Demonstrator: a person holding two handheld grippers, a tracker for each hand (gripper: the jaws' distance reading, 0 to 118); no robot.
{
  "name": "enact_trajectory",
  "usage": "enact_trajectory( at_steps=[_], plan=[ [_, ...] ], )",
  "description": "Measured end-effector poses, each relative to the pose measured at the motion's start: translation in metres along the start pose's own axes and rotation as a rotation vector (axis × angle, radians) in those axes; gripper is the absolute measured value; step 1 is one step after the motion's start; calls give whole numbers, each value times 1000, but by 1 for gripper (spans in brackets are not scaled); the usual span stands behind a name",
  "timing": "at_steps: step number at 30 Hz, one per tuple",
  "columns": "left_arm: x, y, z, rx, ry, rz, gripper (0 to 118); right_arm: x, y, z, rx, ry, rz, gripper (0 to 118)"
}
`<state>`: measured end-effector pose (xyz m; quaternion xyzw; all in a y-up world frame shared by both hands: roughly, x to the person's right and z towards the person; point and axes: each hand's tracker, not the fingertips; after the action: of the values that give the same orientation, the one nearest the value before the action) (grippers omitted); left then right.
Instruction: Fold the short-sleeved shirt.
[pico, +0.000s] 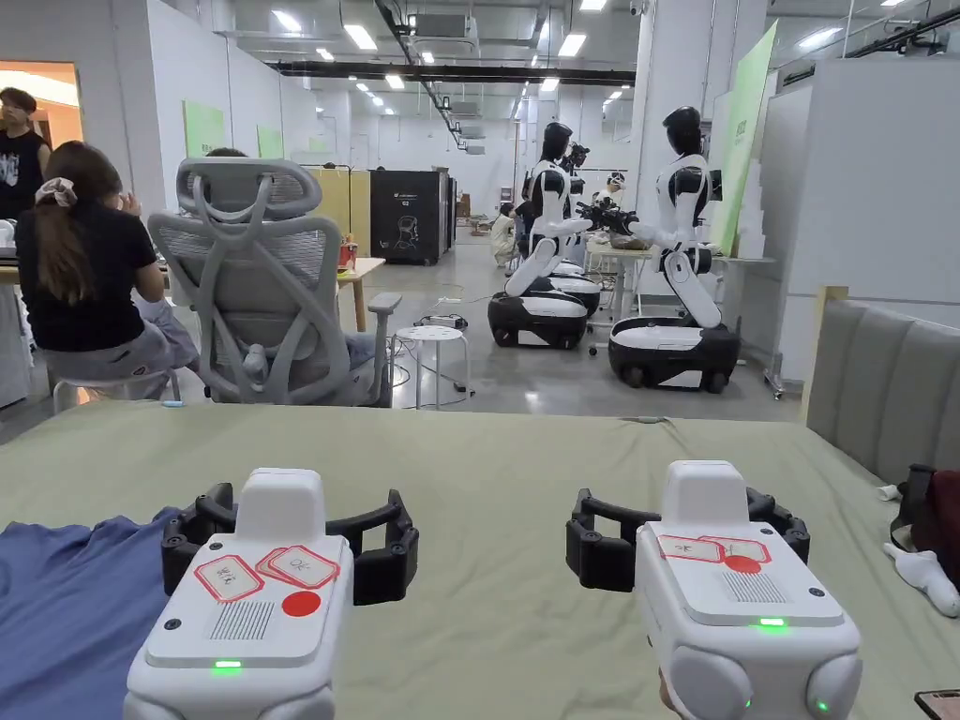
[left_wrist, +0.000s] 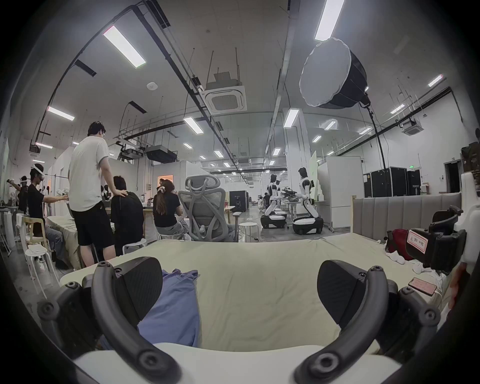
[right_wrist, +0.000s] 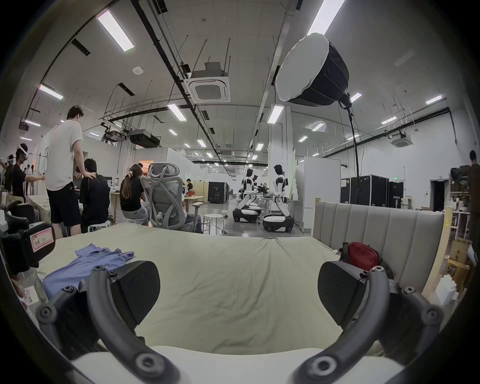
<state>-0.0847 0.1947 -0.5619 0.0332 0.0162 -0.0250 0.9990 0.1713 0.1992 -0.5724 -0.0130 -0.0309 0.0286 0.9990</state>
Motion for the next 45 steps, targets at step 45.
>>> enact_trajectory(
  at_steps=[45],
  plan=[
    [-1, 5, 4, 22, -1, -10, 118, 2, 2, 2, 21, -17, -1, 118]
  ],
)
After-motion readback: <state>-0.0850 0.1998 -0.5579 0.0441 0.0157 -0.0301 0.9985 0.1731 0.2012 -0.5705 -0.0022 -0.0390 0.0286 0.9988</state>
